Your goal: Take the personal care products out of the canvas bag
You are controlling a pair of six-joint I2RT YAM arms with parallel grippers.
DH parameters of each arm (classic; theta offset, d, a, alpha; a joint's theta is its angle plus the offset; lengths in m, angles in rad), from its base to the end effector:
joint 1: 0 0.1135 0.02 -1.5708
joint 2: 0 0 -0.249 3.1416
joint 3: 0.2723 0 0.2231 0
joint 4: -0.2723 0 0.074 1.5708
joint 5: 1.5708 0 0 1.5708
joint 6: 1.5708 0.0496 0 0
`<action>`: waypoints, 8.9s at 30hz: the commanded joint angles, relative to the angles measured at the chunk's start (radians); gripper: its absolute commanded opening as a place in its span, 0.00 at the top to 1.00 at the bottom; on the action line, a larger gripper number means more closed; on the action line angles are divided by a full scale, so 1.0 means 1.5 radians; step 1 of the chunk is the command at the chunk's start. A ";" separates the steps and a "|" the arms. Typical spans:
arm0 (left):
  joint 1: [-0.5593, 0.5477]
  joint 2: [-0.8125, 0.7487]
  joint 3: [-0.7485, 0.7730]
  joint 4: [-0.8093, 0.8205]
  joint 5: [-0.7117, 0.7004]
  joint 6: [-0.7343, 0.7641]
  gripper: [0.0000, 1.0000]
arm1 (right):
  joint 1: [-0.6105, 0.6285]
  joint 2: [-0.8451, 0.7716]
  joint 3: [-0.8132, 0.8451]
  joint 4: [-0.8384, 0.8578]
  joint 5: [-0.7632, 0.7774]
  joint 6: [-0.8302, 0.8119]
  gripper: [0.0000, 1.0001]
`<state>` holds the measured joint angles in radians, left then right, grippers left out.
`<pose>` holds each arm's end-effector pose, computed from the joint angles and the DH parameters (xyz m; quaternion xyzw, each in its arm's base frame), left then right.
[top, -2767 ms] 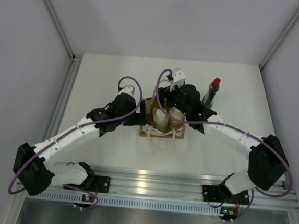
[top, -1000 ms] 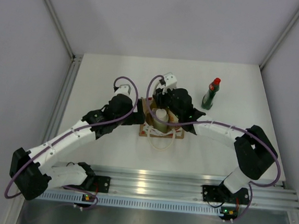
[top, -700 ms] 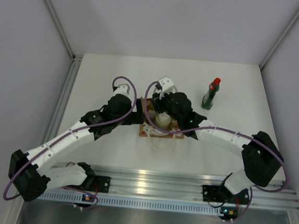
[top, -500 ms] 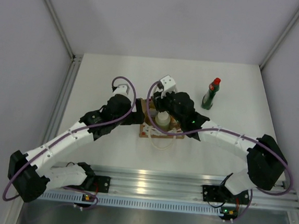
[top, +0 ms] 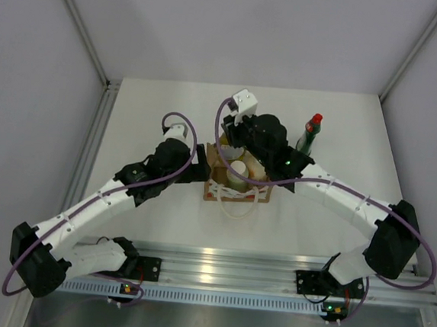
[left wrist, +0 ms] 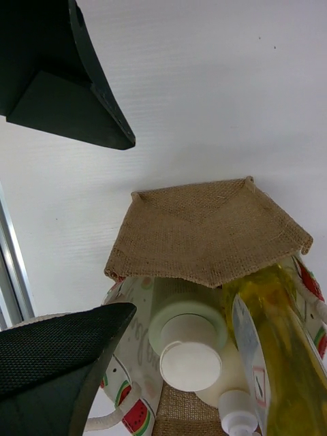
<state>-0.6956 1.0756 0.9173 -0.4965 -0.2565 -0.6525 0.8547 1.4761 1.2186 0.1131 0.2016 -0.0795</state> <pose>0.1770 -0.1314 0.2837 -0.0374 0.8906 -0.1841 0.4142 0.2312 0.2506 0.3470 -0.2800 0.7015 0.1756 0.6314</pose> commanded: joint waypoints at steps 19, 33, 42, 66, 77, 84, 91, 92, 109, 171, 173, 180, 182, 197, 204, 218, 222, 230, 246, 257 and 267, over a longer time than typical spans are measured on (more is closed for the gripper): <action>-0.003 -0.043 -0.026 0.028 -0.021 -0.002 0.02 | -0.060 -0.181 0.191 -0.124 0.100 -0.062 1.00; -0.003 -0.057 -0.019 0.028 -0.004 0.002 0.02 | -0.317 -0.337 -0.126 -0.021 0.110 0.048 1.00; -0.003 -0.064 -0.022 0.028 0.009 0.010 0.02 | -0.368 -0.353 -0.339 0.217 0.114 0.059 1.00; -0.003 -0.042 0.041 0.026 0.055 0.041 0.02 | -0.368 -0.298 -0.406 0.227 0.108 0.048 0.24; -0.037 0.027 0.206 -0.015 0.052 0.159 0.02 | -0.367 -0.446 -0.270 -0.110 0.108 0.153 0.00; -0.101 0.225 0.385 -0.127 -0.019 0.228 0.02 | -0.367 -0.541 -0.236 -0.312 -0.043 0.215 0.01; -0.140 0.348 0.405 -0.184 0.008 0.198 0.02 | -0.367 -0.655 -0.277 -0.367 -0.103 0.229 0.01; -0.142 0.362 0.402 -0.184 0.018 0.197 0.02 | -0.368 -0.657 -0.277 -0.372 -0.110 0.228 0.01; -0.149 0.435 0.358 -0.132 -0.070 0.146 0.02 | -0.367 -0.646 -0.292 -0.360 -0.120 0.224 0.01; -0.149 0.243 0.268 0.033 -0.085 0.106 1.00 | -0.368 -0.680 -0.293 -0.328 -0.131 0.220 0.01; -0.149 0.220 0.270 0.032 -0.087 0.108 1.00 | -0.367 -0.680 -0.293 -0.329 -0.131 0.220 0.01; -0.149 0.155 0.288 0.030 -0.122 0.123 1.00 | -0.367 -0.679 -0.294 -0.329 -0.130 0.221 0.01; -0.149 0.133 0.296 0.030 -0.147 0.124 1.00 | -0.368 -0.679 -0.291 -0.329 -0.130 0.221 0.01; -0.093 0.050 0.325 0.028 -0.413 0.124 1.00 | -0.367 -0.670 -0.285 -0.320 -0.162 0.229 0.01; 0.182 0.098 0.303 -0.027 -0.198 0.015 1.00 | -0.367 -0.678 -0.279 -0.319 -0.182 0.249 0.01; 0.323 0.234 0.206 -0.035 -0.127 -0.020 1.00 | -0.368 -0.701 -0.268 -0.320 -0.237 0.267 0.01; 0.321 0.253 0.188 -0.035 -0.149 -0.019 1.00 | -0.367 -0.702 -0.273 -0.320 -0.242 0.269 0.01; 0.310 0.263 0.161 -0.031 -0.218 -0.046 0.98 | -0.368 -0.702 -0.282 -0.314 -0.247 0.272 0.01; 0.289 0.262 0.087 0.018 -0.243 -0.093 0.52 | -0.367 -0.712 -0.292 -0.313 -0.241 0.268 0.01; 0.270 0.199 0.082 0.016 -0.197 -0.076 0.02 | -0.367 -0.614 -0.280 -0.268 -0.284 0.276 0.01; 0.106 0.063 0.085 0.014 -0.198 -0.038 0.02 | -0.269 -0.422 -0.240 -0.216 -0.234 0.199 0.00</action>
<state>-0.4442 1.2366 1.0378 -0.5205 -0.5400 -0.7479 0.3759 0.8005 0.7876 -0.3145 -0.1978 0.2829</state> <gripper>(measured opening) 0.982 0.993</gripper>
